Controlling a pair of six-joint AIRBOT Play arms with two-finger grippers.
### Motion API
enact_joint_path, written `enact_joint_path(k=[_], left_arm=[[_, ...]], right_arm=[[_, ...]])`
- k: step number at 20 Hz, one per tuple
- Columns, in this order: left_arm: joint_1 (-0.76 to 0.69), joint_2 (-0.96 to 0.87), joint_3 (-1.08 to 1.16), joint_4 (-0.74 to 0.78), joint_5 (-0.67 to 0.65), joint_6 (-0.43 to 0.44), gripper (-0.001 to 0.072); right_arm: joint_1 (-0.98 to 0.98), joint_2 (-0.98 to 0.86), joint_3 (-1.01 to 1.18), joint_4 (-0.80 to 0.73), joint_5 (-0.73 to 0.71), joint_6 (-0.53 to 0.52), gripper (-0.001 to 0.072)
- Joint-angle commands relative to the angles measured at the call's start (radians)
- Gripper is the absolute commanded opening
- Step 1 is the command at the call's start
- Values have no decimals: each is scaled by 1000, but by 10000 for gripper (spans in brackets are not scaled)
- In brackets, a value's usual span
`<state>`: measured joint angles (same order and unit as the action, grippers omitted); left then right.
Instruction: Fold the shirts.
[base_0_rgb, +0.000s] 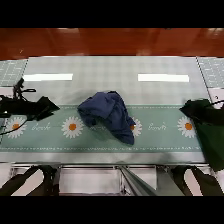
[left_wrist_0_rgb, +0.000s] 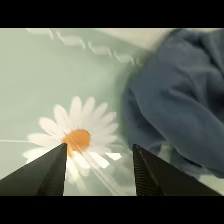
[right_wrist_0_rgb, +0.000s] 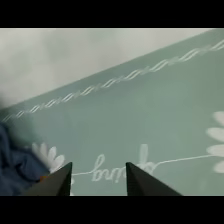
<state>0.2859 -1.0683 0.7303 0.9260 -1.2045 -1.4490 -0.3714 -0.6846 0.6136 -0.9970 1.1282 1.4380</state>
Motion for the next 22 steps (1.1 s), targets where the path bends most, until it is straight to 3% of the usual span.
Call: enact_joint_path(k=[1,3,7,19,20,22], left_arm=[[-36,-90,-82,-132,-34,96,502],[-178,-97,-84,-150,64,101,502],[-393,-122,-84,-157,299,-5,502],[-469,-207,-84,-194,373,-28,489],[-472,-207,-84,-195,388,-48,417],[-491,-207,-84,-194,422,-35,22]], right_arm=[[104,2,-86,126,-55,-69,396],[170,2,-86,127,-133,-42,396],[188,2,-86,133,-167,-6,396],[188,2,-86,165,-161,-1,396],[188,2,-86,181,-163,-2,396],[188,2,-86,186,-163,-2,396]])
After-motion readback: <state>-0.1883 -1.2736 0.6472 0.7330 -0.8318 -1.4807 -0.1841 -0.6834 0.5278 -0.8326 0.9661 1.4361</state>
